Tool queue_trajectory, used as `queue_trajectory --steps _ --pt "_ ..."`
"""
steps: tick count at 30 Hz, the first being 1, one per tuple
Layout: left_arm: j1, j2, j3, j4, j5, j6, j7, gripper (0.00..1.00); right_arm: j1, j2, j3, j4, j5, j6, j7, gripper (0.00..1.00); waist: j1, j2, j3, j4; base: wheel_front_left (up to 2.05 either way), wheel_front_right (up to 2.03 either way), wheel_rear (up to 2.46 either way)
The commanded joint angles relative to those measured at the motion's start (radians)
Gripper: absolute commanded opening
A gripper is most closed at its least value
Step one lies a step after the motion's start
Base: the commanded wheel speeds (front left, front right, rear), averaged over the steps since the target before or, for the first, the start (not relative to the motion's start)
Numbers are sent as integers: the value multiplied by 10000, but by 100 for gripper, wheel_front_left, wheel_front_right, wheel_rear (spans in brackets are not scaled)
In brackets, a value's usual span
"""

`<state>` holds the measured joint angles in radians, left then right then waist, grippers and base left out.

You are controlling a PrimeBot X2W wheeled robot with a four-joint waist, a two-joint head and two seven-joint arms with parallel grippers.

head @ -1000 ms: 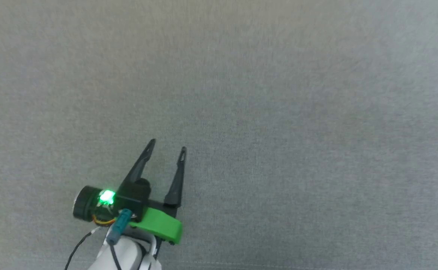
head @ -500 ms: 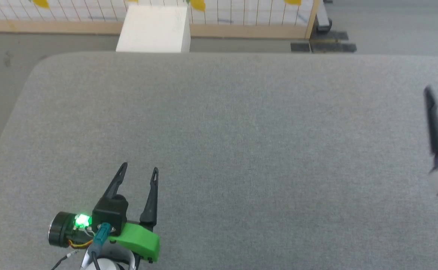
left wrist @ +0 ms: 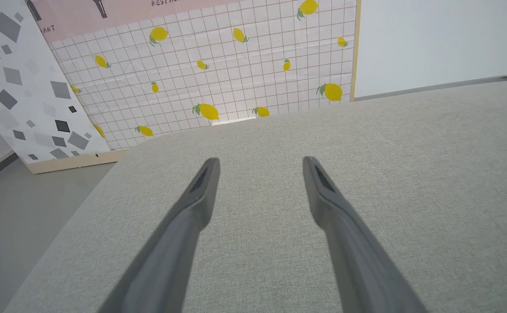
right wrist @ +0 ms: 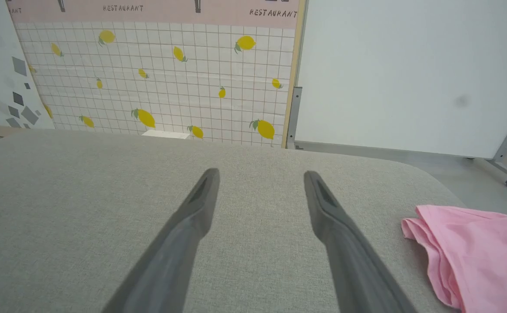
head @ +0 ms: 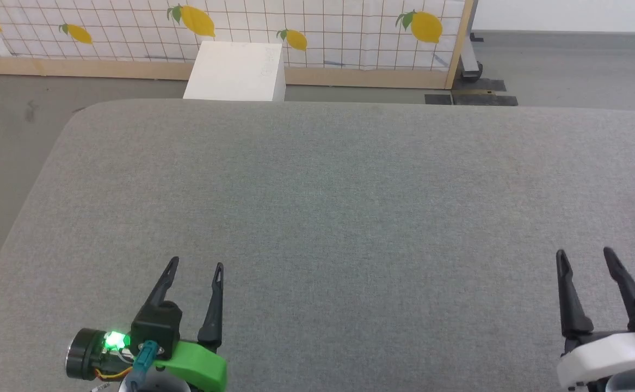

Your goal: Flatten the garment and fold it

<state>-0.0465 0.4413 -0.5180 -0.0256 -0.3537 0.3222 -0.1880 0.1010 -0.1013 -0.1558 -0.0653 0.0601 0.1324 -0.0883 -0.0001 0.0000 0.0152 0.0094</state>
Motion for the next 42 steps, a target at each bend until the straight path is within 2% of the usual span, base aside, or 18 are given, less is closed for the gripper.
queue_trajectory --steps 1,11,27,28,42 --pt "133 83 16 17 -55 60 -98 100 161 90 -4 -28 -92 -17 30 100 1 0 -16 14 0 0 0" --pt "143 30 -67 136 -62 59 -240 100 436 395 -3 -5 -203 -17 -9 100 1 0 -60 34 0 0 0" --pt "74 18 -141 179 -179 1 -307 100 417 483 -22 21 -177 -17 5 100 1 0 -11 58 0 0 0" --pt "1 -8 -140 167 -90 0 -251 0 290 454 -17 15 -100 0 0 0 1 0 -11 57 0 0 0" --pt "31 -319 279 172 203 -255 -65 0 186 455 107 66 -134 -1 70 0 1 0 -22 45 0 0 0"
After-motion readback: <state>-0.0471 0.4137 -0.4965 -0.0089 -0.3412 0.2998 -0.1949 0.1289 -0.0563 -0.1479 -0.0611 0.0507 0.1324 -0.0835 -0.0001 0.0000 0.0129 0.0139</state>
